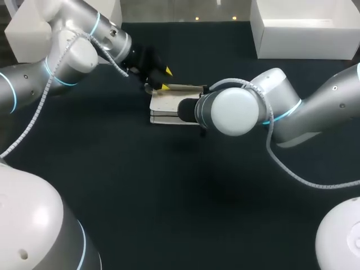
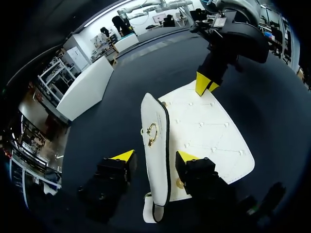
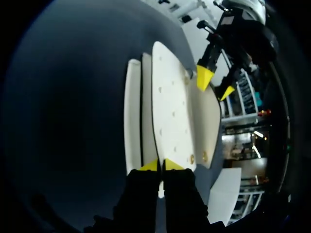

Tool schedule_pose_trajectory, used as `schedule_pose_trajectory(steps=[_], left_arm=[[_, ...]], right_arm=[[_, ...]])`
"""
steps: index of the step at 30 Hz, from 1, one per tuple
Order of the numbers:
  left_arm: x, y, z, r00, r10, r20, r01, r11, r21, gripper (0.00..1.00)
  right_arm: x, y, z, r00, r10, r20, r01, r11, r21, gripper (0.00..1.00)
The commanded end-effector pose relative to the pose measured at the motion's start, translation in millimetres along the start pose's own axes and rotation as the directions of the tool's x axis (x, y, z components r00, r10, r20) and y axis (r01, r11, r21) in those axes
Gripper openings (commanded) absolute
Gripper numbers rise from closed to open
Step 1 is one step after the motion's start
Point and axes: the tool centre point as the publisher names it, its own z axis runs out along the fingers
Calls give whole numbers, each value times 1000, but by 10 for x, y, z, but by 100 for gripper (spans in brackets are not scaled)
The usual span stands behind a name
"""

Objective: Pick up the bag, open it, inspect its contents, close it, and place it on the opposite side

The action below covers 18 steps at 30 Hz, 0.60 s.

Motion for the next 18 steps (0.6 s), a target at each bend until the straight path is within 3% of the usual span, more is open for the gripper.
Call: schedule_pose_trajectory(steps=[1,18], left_arm=[[45,-19,81,998,-5,56,6,1000,-21,49],[-194,147,280,997,-58,45,60,997,-52,44]], right_arm=[[16,-11,0,1000,0,4,0,1000,-3,0],[16,-11,0,1000,0,4,0,1000,-3,0]])
